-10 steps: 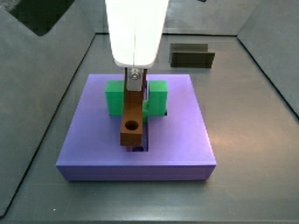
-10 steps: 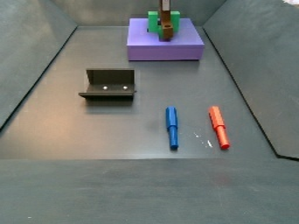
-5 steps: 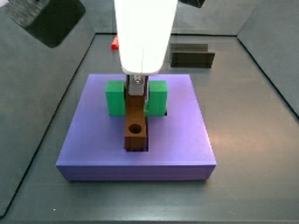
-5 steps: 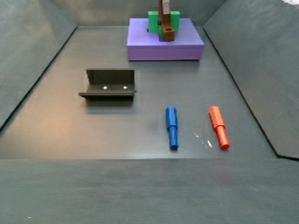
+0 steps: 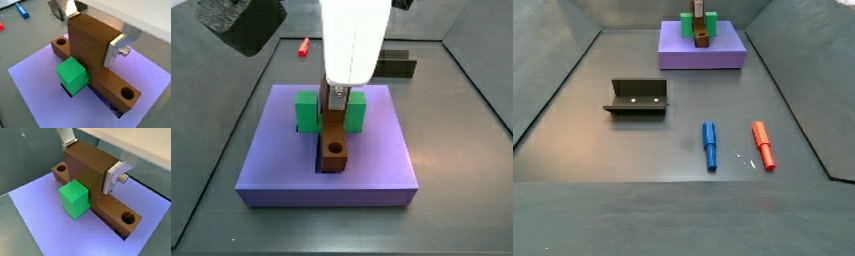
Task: Pick up the brown object. Move up. Move to above the board. Insert the brown object.
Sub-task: Insert the brown object.
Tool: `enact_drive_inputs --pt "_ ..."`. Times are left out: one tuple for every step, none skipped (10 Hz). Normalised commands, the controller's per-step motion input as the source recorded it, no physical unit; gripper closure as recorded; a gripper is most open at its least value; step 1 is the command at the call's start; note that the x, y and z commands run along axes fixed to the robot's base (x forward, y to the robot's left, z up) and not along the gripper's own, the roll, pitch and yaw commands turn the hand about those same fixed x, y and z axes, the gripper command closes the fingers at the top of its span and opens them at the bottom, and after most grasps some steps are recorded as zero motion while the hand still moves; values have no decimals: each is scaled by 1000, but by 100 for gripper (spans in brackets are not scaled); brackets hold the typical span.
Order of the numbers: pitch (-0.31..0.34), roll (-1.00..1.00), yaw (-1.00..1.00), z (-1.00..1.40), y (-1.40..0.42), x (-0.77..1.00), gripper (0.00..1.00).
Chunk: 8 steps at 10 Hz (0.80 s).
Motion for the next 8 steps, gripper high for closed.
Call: enact_drive_inputs --pt "0 0 -291 -74 0 106 100" --pt "0 0 -314 -57 0 0 100" --pt "0 0 -309 -43 0 0 100" --pt "0 0 -274 -51 0 0 100" --pt "0 0 -200 -31 0 -9 100" --pt "-4 0 -129 -14 0 -34 100" --pt "-24 0 0 -109 0 -3 100" --pt "-47 0 0 -206 0 0 100"
